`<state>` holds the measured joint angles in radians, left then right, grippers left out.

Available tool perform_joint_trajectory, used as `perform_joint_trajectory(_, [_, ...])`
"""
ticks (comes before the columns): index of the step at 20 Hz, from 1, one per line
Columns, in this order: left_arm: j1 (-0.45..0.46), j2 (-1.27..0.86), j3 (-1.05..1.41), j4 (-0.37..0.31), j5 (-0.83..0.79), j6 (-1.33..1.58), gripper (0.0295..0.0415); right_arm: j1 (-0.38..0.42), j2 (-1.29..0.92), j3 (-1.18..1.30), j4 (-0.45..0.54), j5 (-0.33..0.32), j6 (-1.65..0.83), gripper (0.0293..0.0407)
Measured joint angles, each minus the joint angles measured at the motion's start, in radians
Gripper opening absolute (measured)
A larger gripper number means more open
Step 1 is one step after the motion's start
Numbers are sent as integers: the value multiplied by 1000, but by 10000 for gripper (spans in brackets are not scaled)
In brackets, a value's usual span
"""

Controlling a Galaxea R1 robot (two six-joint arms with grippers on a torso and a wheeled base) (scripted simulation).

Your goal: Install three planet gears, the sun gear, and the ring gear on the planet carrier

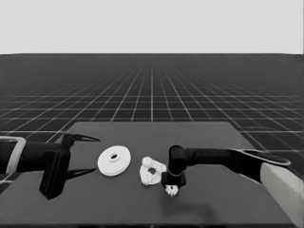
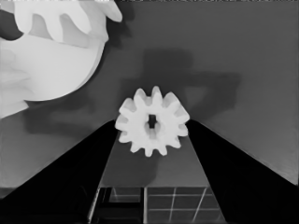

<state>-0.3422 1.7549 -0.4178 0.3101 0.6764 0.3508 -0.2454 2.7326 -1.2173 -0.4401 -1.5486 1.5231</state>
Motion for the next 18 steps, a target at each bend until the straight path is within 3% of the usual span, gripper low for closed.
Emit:
perform_joint_trajectory(6, [0,0,0,0,0,0,385,0,0,0,0,0,0,310])
perform_joint_trajectory(9, [0,0,0,0,0,0,385,184,-21,117,184,-36,88,310])
perform_joint_trajectory(16, [0,0,0,0,0,0,385,238,-22,127,238,-32,97,310])
perform_joint_trajectory(18, [0,0,0,0,0,0,385,268,197,-226,269,-7,-33,310])
